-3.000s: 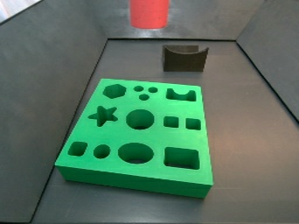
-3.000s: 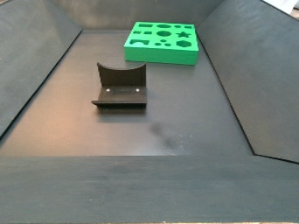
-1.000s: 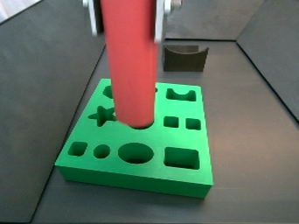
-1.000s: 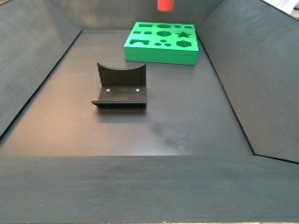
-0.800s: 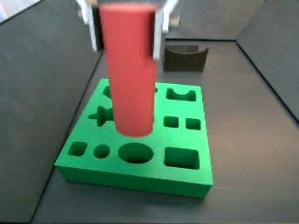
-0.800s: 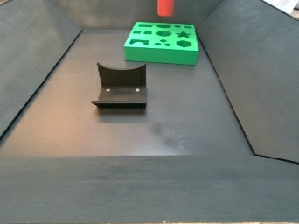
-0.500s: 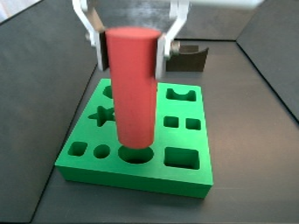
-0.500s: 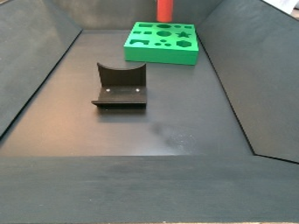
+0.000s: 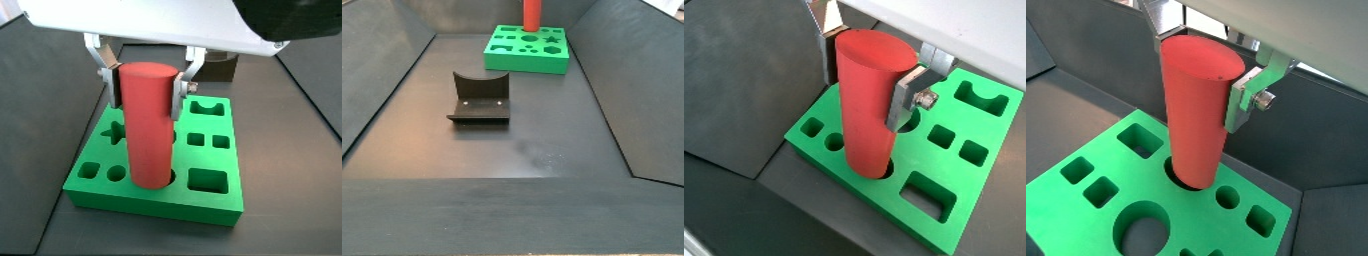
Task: Pick up the oval object. Move up. Move to above the board. Insert the oval object.
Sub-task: Insert the oval object.
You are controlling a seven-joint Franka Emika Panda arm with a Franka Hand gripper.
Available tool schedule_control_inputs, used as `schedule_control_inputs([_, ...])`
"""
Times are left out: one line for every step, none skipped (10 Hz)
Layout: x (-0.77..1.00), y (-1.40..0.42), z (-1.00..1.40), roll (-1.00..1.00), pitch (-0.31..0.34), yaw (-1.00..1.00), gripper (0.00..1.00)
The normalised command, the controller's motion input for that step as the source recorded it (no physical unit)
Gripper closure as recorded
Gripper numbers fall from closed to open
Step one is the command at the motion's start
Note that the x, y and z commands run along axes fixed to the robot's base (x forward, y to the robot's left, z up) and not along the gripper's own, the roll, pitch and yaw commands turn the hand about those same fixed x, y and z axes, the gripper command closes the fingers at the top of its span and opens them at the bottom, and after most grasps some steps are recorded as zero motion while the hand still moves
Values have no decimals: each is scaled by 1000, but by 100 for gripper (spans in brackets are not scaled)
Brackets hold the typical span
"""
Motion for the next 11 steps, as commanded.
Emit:
schedule_control_inputs([114,-23,-440,17,0,206,100])
schedule_control_inputs([209,40,-506,126,0,549,100])
schedule_control_inputs([177,63,-297,27,0,377,100])
schedule_control_inputs([69,117,-237,70,0,277,100])
schedule_control_inputs([0,143,-234,94,10,80,100])
schedule_control_inputs([-63,117,-740,203,0,57,100])
schedule_control_inputs([-231,0,-1000,119,-53,160,100])
schedule_control_inputs([-169,0,-1000,147,-59,114,100])
schedule_control_inputs([-151,0,-1000,153,-59,100,100])
schedule_control_inputs([-117,37,-966,224,-66,66,100])
schedule_control_inputs([-611,-6,-74,500,-87,51,100])
